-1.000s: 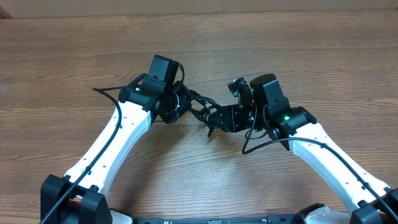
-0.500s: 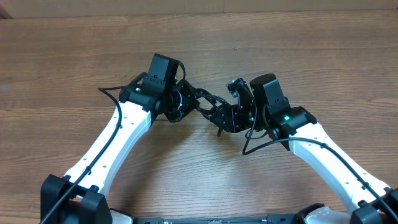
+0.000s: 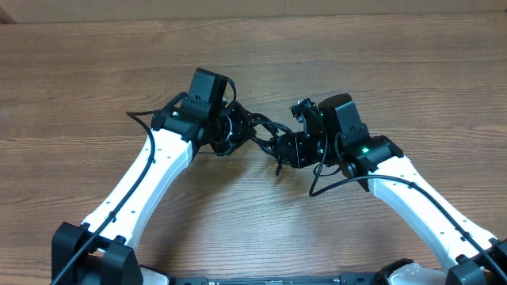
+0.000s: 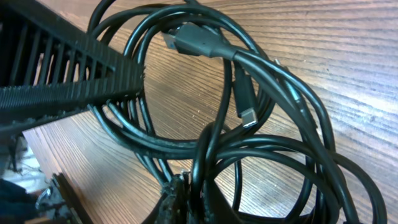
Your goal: Untangle cables
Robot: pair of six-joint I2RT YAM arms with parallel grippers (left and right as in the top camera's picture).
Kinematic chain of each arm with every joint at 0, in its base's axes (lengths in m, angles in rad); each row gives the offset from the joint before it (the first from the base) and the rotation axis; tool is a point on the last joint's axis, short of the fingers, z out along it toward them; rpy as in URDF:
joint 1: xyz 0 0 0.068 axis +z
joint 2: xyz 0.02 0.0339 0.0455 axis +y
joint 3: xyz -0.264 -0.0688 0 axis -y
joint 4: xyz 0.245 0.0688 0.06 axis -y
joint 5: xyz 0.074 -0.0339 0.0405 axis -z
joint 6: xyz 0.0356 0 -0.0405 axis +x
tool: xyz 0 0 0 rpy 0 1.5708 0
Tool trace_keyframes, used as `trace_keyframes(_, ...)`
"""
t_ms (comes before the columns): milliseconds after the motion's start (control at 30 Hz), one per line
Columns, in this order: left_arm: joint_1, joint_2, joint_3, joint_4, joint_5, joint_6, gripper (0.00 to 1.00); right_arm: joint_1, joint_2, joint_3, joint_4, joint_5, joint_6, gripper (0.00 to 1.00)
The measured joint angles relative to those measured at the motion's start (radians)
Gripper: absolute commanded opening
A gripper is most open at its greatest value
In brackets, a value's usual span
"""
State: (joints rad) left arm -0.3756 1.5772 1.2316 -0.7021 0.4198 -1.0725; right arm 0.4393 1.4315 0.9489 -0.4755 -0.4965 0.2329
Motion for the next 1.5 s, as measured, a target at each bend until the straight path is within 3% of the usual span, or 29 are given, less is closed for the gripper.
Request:
trace_keyframes(133,0.000,0.000,0.000,0.000,0.000,0.000,0.04,0.000,0.000,0.000,0.000,0.003,0.000,0.04)
trace_keyframes(233,0.000,0.000,0.000,0.000,0.000,0.000,0.04,0.000,0.000,0.000,0.000,0.004,-0.001,0.18)
trace_keyframes(333,0.000,0.000,0.000,0.000,0.005,0.000,0.04,0.000,0.000,0.000,0.000,0.005,0.000,0.18)
trace_keyframes(467,0.000,0.000,0.000,0.022,0.031,0.000,0.04,0.000,0.000,0.000,0.000,0.006,0.001,0.04)
trace_keyframes(1033,0.000,0.000,0.000,0.021,0.040,0.011,0.04,0.000,0.000,0.000,0.000,0.006,0.003,0.04)
trace_keyframes(1500,0.000,0.000,0.000,-0.050,-0.119,0.030,0.04,0.000,0.000,0.000,0.088,-0.032,0.063,0.04)
